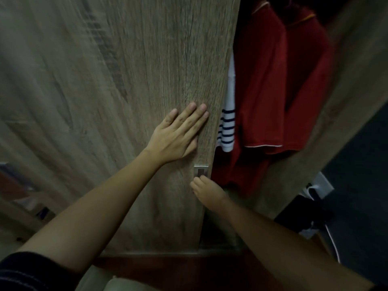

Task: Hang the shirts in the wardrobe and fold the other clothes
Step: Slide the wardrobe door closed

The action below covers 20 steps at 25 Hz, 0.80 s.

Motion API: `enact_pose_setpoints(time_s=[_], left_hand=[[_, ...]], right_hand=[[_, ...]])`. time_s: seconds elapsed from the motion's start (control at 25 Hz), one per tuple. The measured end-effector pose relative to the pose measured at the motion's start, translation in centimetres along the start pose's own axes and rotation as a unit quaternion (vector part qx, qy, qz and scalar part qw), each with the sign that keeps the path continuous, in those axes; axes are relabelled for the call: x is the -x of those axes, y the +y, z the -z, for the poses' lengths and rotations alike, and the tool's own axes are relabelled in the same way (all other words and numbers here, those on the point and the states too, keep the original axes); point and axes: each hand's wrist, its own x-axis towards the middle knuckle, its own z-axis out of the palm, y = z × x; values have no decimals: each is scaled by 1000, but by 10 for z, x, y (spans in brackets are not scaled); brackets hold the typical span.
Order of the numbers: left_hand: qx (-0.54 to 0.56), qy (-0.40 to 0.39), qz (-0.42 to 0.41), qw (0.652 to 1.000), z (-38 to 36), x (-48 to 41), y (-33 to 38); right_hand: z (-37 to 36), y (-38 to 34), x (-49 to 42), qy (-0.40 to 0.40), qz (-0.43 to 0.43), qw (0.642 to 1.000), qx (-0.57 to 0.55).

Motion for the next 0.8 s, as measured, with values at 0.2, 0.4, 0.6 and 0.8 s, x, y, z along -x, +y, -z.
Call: enact_pose_setpoints(time_s=[0.2,0.4,0.6,0.8], left_hand=[[1,28,-6,1000,-15,-58,66],[7,35,-12,999,-24,-106,121],[8,40,-8,999,-28,-142,160],[15,29,-13,999,-29,-168,191]], right_hand=[[-48,21,62,-31,-48,998,-17],[-92,36,113,-50,-96,993,-37],[-119,49,152,-53,-129,988,-64],[-142,58,185,-47,-144,986,-69]])
